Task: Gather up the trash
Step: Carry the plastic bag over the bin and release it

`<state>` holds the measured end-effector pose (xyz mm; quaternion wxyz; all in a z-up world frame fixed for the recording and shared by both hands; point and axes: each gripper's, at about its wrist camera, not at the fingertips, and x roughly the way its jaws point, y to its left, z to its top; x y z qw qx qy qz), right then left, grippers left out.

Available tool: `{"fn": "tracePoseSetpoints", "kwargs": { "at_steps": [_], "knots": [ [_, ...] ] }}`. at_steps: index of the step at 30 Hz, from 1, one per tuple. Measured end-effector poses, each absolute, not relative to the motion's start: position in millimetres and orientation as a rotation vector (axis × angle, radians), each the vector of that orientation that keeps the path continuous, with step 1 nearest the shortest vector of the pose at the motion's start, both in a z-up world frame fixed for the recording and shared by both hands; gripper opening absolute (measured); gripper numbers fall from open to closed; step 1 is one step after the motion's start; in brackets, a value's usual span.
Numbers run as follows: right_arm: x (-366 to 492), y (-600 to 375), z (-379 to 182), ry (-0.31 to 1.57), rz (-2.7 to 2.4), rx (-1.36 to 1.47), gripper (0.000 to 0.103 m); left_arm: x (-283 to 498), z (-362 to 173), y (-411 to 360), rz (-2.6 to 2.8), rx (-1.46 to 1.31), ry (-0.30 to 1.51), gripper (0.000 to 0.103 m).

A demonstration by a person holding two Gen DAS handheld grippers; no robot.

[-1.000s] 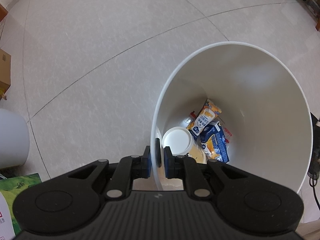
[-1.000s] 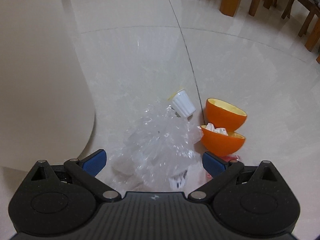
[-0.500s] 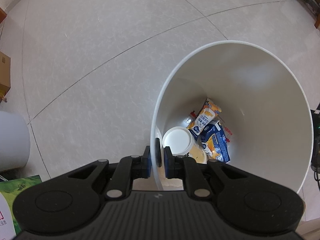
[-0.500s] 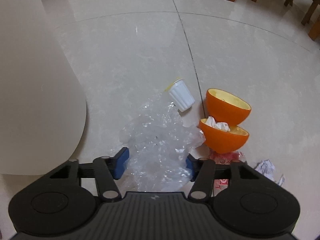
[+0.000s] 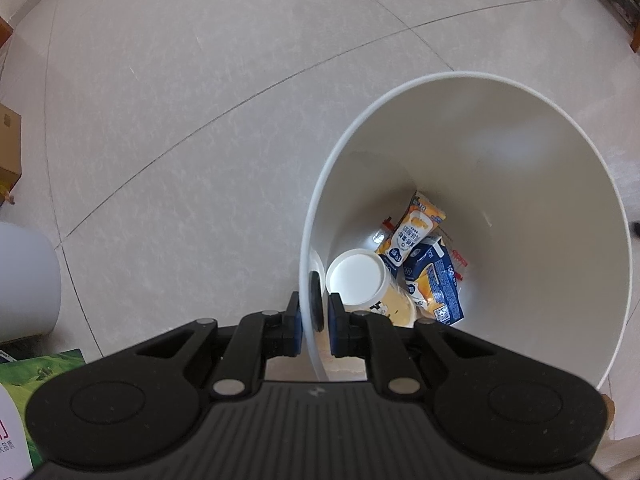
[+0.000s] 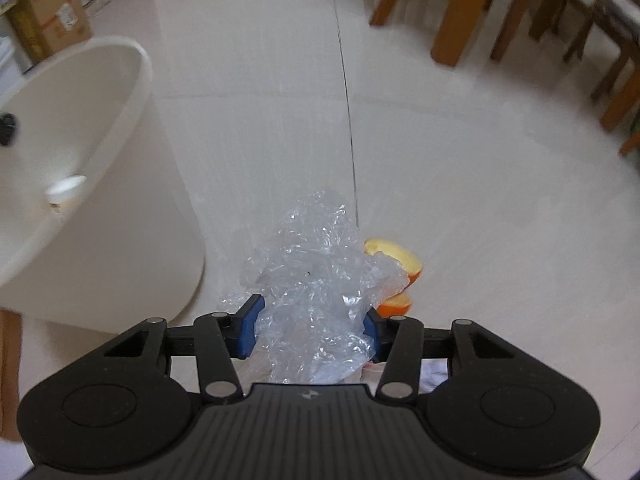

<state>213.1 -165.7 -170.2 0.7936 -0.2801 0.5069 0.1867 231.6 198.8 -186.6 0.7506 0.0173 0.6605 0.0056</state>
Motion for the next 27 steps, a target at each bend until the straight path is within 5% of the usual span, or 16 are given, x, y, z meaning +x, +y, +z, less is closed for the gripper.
{"fn": "tracePoseSetpoints", "kwargs": {
  "at_steps": [10, 23, 27],
  "knots": [
    [170, -85, -42, 0.976, 0.625, -0.710, 0.054, 232, -189, 201, 0.016, 0.020, 1.450, 0.010],
    [167, -8, -54, 0.990, 0.748, -0.729, 0.056, 232, -188, 203, 0.017, 0.009, 1.450, 0.011],
    [167, -3, -55, 0.962, 0.746, -0.712, 0.084, 233, -188, 205, 0.013, 0.000, 1.452, 0.011]
  ]
}}
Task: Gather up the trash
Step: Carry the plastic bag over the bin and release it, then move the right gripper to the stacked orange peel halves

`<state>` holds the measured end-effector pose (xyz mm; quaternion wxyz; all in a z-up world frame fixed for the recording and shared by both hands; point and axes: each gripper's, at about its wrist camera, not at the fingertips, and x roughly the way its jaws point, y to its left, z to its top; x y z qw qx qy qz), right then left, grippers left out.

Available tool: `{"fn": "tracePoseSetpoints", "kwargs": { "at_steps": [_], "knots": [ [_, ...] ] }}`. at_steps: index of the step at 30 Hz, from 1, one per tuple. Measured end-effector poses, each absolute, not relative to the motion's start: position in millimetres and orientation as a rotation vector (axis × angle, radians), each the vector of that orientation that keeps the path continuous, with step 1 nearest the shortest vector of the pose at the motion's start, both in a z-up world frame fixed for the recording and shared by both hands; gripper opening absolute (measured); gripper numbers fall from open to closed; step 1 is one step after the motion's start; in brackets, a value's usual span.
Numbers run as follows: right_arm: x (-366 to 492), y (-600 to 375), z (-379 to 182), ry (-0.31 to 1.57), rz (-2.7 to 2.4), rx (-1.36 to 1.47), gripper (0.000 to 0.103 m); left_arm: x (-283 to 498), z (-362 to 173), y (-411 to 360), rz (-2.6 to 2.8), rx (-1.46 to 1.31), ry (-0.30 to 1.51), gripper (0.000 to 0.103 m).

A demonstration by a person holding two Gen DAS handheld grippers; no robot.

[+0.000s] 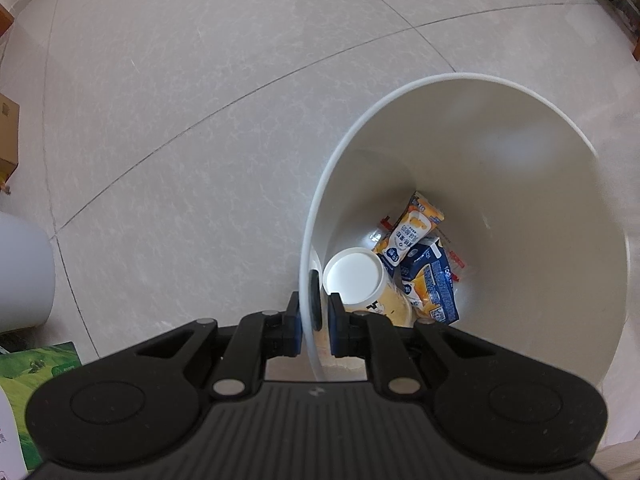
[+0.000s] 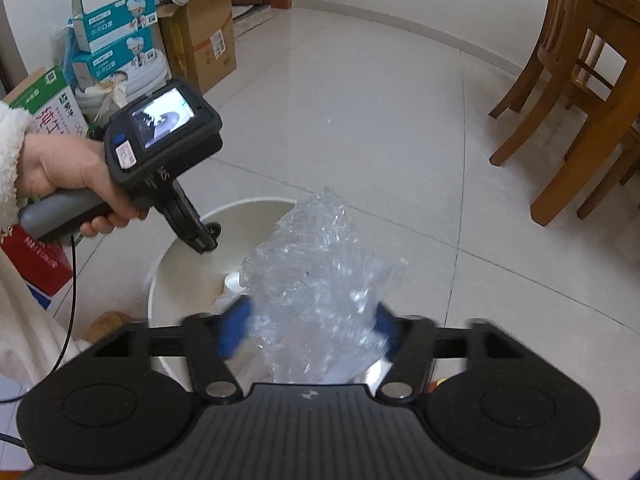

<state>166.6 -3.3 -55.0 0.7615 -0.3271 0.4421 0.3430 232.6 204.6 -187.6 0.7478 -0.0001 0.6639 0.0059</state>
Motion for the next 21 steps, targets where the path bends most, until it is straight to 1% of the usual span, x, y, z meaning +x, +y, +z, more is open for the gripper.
{"fn": "tracePoseSetpoints", "kwargs": {
  "at_steps": [1, 4, 8, 13, 21],
  "knots": [
    [166, -2, -56, 0.954, 0.747, -0.712, 0.086, 233, -188, 205, 0.013, -0.001, 1.452, 0.011],
    [168, -4, -55, 0.947, 0.738, -0.705, 0.090, 233, -188, 205, 0.012, 0.003, 1.452, 0.010],
    [170, -11, -54, 0.944, 0.706, -0.709, 0.092, 233, -188, 206, 0.013, 0.001, 1.452, 0.011],
    [172, -28, -53, 0.937, 0.651, -0.715, 0.097, 234, -188, 206, 0.012, 0.002, 1.452, 0.010],
    [189, -81, -61, 0.938, 0.510, -0.673, 0.103, 234, -188, 207, 0.013, -0.002, 1.453, 0.010]
  ]
}}
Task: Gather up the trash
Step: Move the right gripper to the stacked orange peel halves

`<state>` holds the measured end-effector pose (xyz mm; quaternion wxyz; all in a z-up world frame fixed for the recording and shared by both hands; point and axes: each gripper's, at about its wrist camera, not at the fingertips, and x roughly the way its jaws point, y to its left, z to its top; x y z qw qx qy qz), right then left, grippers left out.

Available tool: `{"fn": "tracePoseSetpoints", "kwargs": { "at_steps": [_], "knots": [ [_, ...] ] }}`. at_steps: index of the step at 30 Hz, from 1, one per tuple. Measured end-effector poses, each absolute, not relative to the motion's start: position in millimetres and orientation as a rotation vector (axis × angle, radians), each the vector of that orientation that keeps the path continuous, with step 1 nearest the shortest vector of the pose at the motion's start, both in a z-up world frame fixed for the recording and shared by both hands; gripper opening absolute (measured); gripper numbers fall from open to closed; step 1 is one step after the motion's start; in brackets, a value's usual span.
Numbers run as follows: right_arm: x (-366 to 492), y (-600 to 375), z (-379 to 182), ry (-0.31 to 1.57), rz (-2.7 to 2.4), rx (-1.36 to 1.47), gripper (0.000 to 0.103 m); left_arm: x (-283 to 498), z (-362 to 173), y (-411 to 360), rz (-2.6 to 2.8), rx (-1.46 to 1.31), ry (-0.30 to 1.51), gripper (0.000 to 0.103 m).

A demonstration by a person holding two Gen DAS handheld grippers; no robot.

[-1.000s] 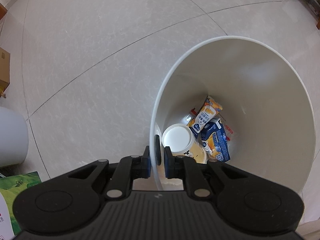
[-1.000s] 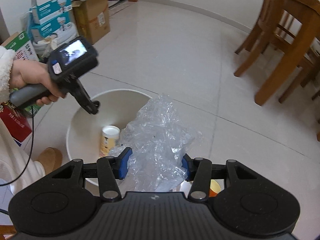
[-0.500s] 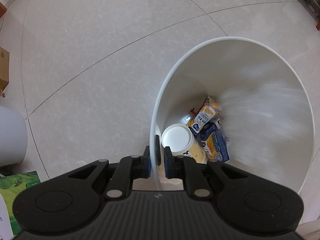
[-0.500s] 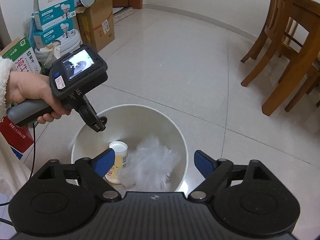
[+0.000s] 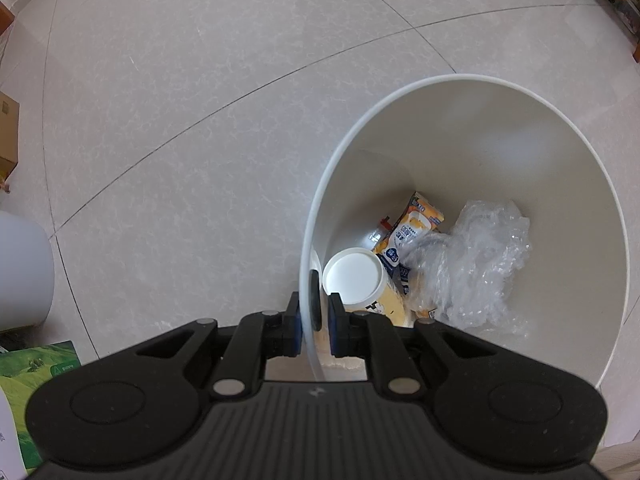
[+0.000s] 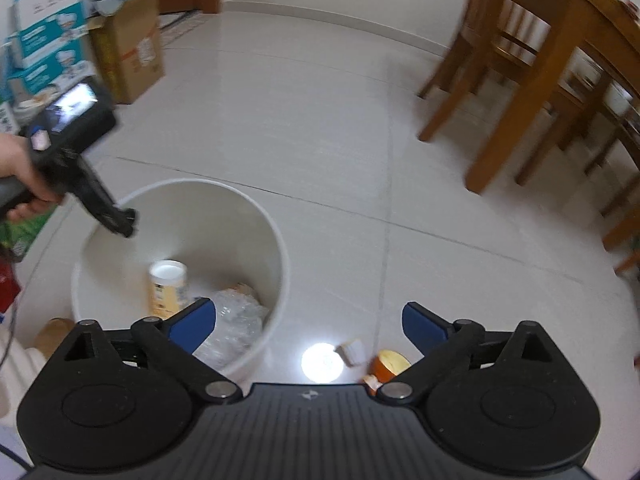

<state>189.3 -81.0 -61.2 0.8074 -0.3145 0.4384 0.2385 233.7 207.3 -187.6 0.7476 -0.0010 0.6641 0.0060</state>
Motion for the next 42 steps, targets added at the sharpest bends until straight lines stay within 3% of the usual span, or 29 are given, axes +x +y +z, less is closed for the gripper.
{"fn": "tracePoseSetpoints", "kwargs": {
  "at_steps": [15, 42],
  "knots": [
    [200, -188, -175, 1.043, 0.273, -0.447, 0.103, 233, -188, 208, 0.011, 0.007, 1.451, 0.011],
    [301, -242, -363, 1.085, 0.019, -0.330, 0.101, 235, -191, 204, 0.004, 0.016, 1.459, 0.011]
  ]
}}
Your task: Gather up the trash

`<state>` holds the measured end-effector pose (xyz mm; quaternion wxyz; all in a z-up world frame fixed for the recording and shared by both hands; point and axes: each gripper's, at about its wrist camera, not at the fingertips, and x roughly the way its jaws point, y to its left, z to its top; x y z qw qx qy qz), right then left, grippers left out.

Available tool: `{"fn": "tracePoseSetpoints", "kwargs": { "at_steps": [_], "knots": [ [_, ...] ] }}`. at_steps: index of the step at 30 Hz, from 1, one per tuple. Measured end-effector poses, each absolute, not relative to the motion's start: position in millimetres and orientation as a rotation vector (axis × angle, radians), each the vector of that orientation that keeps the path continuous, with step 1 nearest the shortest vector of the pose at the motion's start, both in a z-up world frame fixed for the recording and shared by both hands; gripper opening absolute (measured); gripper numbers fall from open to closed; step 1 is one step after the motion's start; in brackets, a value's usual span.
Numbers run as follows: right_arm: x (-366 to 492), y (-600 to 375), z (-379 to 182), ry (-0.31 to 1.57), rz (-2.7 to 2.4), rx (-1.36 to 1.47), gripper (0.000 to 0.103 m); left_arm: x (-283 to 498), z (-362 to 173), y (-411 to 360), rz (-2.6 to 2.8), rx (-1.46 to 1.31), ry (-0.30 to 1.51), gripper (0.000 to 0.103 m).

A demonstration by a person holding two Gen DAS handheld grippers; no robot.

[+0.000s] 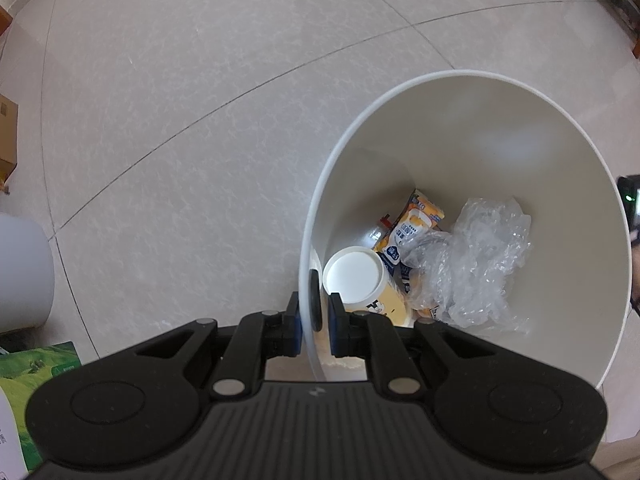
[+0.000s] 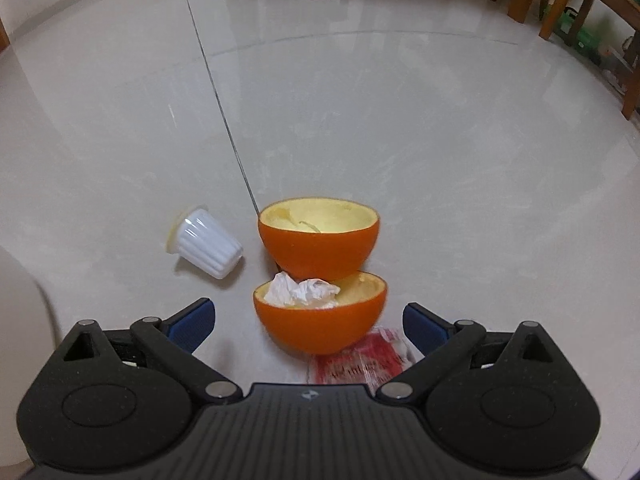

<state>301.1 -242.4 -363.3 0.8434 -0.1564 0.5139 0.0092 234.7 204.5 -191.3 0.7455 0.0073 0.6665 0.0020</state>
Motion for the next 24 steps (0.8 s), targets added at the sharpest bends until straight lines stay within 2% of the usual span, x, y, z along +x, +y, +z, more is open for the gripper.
{"fn": "tracePoseSetpoints", "kwargs": {
  "at_steps": [2, 5, 12, 18, 23, 24],
  "knots": [
    [306, -242, -373, 1.086, 0.009, -0.364, 0.096, 235, -193, 204, 0.007, 0.012, 1.465, 0.011],
    [312, -242, -379, 1.095, -0.006, -0.384, 0.083, 235, -197, 203, 0.005, 0.025, 1.472, 0.011],
    [314, -243, -366, 1.228, 0.017, -0.343, 0.075, 234, -201, 200, 0.005, 0.034, 1.477, 0.011],
    [284, -221, -351, 1.319, 0.096, -0.491, 0.075, 232, -203, 201, 0.005, 0.022, 1.480, 0.011],
    [251, -203, -347, 1.360, 0.213, -0.567, 0.081, 231, -201, 203, 0.001, 0.016, 1.480, 0.011],
    [247, -202, -344, 1.353, 0.230, -0.561, 0.085, 231, -201, 203, 0.001, 0.013, 1.480, 0.011]
  ]
}}
